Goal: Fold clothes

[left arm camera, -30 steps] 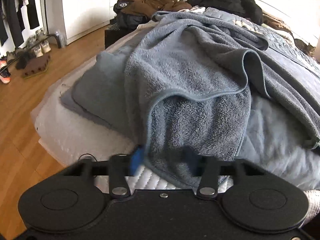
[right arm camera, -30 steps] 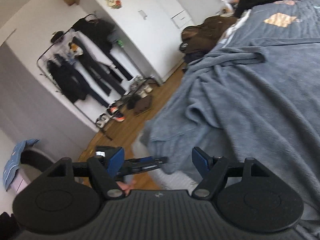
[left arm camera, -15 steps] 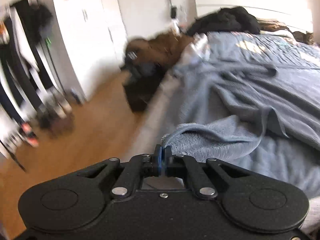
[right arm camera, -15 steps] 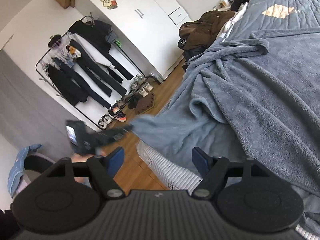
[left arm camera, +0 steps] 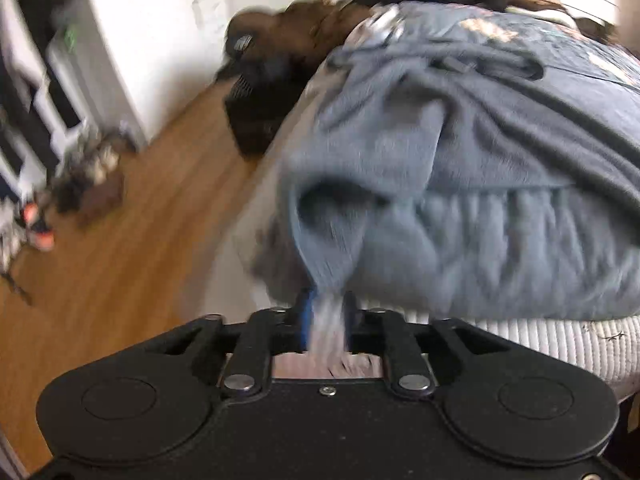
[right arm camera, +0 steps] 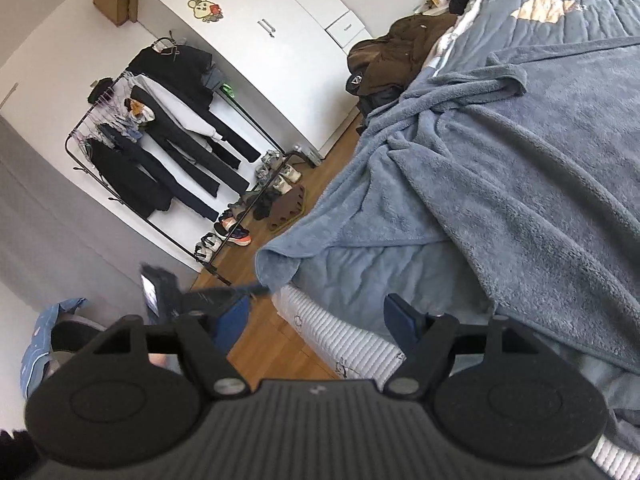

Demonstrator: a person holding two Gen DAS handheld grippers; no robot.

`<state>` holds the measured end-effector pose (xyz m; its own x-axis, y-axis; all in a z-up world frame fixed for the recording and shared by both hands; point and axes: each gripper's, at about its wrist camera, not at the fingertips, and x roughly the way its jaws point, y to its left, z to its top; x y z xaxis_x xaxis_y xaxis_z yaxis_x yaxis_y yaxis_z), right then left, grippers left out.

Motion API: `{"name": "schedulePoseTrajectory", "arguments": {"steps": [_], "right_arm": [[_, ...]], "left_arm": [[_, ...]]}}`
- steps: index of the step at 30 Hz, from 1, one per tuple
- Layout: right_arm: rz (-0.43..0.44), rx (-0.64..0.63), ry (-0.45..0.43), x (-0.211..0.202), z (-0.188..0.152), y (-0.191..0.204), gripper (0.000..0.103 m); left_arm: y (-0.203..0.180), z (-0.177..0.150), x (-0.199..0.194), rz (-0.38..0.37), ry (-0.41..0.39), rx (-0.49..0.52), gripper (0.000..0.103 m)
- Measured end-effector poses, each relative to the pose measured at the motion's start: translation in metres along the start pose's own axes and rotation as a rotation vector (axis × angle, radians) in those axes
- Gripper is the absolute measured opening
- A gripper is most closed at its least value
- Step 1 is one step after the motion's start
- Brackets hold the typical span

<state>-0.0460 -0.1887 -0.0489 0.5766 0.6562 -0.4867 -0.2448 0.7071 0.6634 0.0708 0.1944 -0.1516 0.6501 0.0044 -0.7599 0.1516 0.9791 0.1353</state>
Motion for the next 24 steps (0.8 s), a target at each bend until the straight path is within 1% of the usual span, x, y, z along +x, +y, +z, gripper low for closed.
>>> {"name": "schedulePoseTrajectory", "arguments": {"steps": [1, 2, 3, 4, 5, 8, 10, 11, 12, 13, 14, 16, 17, 20, 22, 24], "right_arm": [[-0.002, 0.003, 0.001, 0.0, 0.0, -0.001, 0.074], [-0.003, 0.006, 0.002, 0.0, 0.0, -0.002, 0.074], [-0.004, 0.008, 0.004, 0.0, 0.0, -0.003, 0.074], [-0.006, 0.01, 0.005, 0.001, 0.0, -0.004, 0.074], [-0.007, 0.011, 0.007, 0.001, 0.0, -0.005, 0.074], [-0.012, 0.022, 0.008, 0.002, -0.003, -0.007, 0.074], [-0.012, 0.029, 0.009, 0.002, -0.003, -0.009, 0.074], [-0.011, 0.029, 0.009, 0.001, -0.003, -0.009, 0.074], [-0.012, 0.03, 0.008, 0.001, -0.003, -0.01, 0.074], [-0.013, 0.03, 0.007, 0.001, -0.003, -0.01, 0.074], [-0.016, 0.031, 0.005, -0.001, -0.003, -0.011, 0.074], [-0.023, 0.033, -0.003, -0.006, -0.002, -0.013, 0.074], [-0.029, 0.035, -0.008, -0.009, -0.002, -0.015, 0.074], [-0.043, 0.057, -0.031, -0.02, -0.001, -0.025, 0.074], [-0.05, 0.082, -0.047, -0.027, 0.001, -0.033, 0.074], [-0.058, 0.099, -0.062, -0.032, 0.003, -0.039, 0.074]], "left_arm": [[-0.002, -0.006, 0.005, 0.024, -0.003, -0.004, 0.046], [-0.005, -0.011, 0.008, 0.057, -0.015, 0.009, 0.061], [-0.007, -0.013, 0.011, 0.09, -0.028, 0.022, 0.072], [-0.008, -0.012, 0.013, 0.123, -0.042, 0.033, 0.075], [-0.008, -0.009, 0.015, 0.147, -0.056, 0.034, 0.075], [-0.004, 0.004, 0.02, 0.159, -0.088, -0.003, 0.075], [-0.003, 0.013, 0.027, 0.159, -0.094, -0.001, 0.075], [-0.002, 0.017, 0.03, 0.155, -0.093, 0.004, 0.071], [-0.001, 0.019, 0.036, 0.146, -0.068, 0.014, 0.04], [0.0, 0.021, 0.044, 0.14, -0.015, 0.017, 0.008], [0.003, 0.024, 0.048, 0.142, 0.016, 0.018, 0.004], [0.014, 0.03, 0.045, 0.174, 0.007, 0.01, 0.004], [0.021, 0.034, 0.041, 0.193, -0.005, 0.007, 0.004], [0.045, 0.057, 0.016, 0.264, -0.079, 0.001, 0.004], [0.058, 0.078, -0.004, 0.337, -0.136, 0.026, 0.003], [0.073, 0.099, -0.024, 0.448, -0.19, 0.059, 0.003]]}}
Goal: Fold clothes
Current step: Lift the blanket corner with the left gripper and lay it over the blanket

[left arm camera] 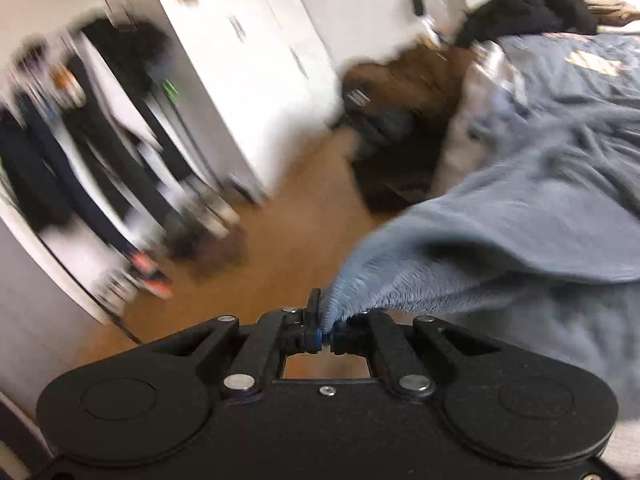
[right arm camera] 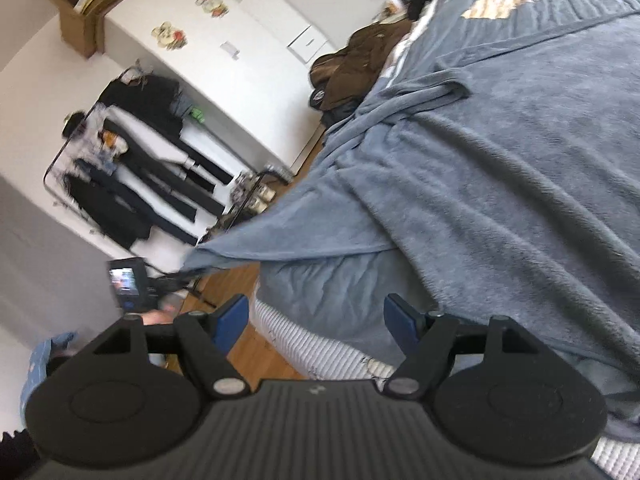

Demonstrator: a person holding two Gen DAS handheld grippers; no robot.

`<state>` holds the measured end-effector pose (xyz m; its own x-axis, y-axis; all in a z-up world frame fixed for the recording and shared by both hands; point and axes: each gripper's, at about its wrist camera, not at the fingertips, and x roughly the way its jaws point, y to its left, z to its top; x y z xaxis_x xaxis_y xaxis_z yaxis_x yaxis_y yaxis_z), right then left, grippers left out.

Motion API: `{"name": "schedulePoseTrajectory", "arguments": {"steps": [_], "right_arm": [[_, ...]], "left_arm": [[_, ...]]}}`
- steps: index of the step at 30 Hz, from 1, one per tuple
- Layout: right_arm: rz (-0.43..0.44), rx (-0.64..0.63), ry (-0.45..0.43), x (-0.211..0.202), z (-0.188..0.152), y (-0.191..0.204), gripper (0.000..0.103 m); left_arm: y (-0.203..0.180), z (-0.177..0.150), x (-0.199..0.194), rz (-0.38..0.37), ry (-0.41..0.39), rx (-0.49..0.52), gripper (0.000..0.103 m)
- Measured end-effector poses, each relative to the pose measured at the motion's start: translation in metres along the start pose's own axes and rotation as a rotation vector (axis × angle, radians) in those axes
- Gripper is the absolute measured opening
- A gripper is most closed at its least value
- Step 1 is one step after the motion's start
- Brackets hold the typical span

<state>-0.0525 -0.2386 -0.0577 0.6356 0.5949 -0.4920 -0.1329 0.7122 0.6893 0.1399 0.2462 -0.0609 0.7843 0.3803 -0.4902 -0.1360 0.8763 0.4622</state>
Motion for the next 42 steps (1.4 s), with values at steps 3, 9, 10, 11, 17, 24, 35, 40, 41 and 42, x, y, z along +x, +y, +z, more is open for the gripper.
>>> {"name": "schedulePoseTrajectory", "arguments": {"steps": [3, 9, 10, 11, 17, 24, 35, 40, 41, 42], "right_arm": [[0.0, 0.009, -0.02, -0.007, 0.003, -0.007, 0.074], [0.006, 0.02, -0.063, -0.022, 0.01, -0.014, 0.074], [0.005, 0.024, -0.072, -0.025, 0.011, -0.016, 0.074], [0.001, 0.027, -0.083, -0.029, 0.013, -0.018, 0.074], [-0.041, 0.056, -0.168, -0.064, 0.021, -0.038, 0.074], [-0.137, 0.099, -0.223, -0.094, 0.017, -0.072, 0.074], [-0.166, 0.103, -0.161, -0.066, 0.011, -0.086, 0.074], [-0.134, 0.06, -0.121, -0.047, 0.008, -0.07, 0.074], [-0.138, 0.045, -0.116, -0.044, 0.008, -0.066, 0.074], [-0.146, 0.023, -0.11, -0.04, 0.007, -0.061, 0.074]], "left_arm": [[0.037, 0.032, -0.007, 0.159, -0.059, -0.054, 0.003], [0.026, 0.091, -0.078, -0.063, -0.299, -0.101, 0.003], [0.008, 0.1, -0.096, -0.16, -0.336, -0.09, 0.003], [-0.013, 0.106, -0.113, -0.25, -0.365, -0.079, 0.003], [-0.154, 0.11, -0.199, -0.738, -0.437, 0.01, 0.003], [-0.317, 0.052, -0.182, -0.864, -0.101, 0.31, 0.005], [-0.266, 0.006, -0.171, -0.79, -0.1, 0.336, 0.053], [-0.267, 0.013, -0.181, -0.786, -0.134, 0.332, 0.053], [-0.267, 0.014, -0.181, -0.785, -0.132, 0.321, 0.054], [-0.266, 0.014, -0.182, -0.788, -0.126, 0.308, 0.056]]}}
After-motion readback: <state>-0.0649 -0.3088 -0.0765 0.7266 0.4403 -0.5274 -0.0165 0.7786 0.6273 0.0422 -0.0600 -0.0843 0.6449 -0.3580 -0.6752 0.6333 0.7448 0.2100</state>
